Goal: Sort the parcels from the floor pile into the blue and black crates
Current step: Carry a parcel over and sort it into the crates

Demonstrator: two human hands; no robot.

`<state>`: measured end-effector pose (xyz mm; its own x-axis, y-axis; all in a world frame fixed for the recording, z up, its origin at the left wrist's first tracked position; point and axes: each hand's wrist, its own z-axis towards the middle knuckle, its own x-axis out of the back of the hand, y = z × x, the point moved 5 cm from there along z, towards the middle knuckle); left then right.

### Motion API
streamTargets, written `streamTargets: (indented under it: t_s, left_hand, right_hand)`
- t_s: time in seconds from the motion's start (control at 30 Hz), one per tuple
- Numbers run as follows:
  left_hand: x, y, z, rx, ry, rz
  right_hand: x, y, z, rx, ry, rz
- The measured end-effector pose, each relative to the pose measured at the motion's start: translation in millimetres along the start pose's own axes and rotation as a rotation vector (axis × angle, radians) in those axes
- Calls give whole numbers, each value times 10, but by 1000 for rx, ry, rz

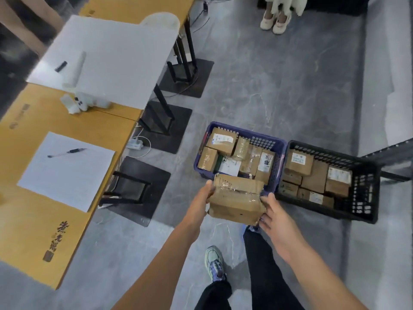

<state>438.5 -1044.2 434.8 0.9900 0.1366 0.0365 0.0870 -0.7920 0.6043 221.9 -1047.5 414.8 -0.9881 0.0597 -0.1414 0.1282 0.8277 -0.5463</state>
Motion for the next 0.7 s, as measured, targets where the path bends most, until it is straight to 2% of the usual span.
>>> streamTargets:
  t_s: [0.37,0.57,0.7]
  left_hand:
    - [-343,526,1883,123,43,139]
    - [-363,566,3124,215,78,244]
    - [-429,380,3864,210,21,359]
  right_hand:
    - [115,-531,1861,-165,-51,-68]
    - [6,-331,2999,-239,-10,-32]
    - [-55,-44,3692,-304,34,-31]
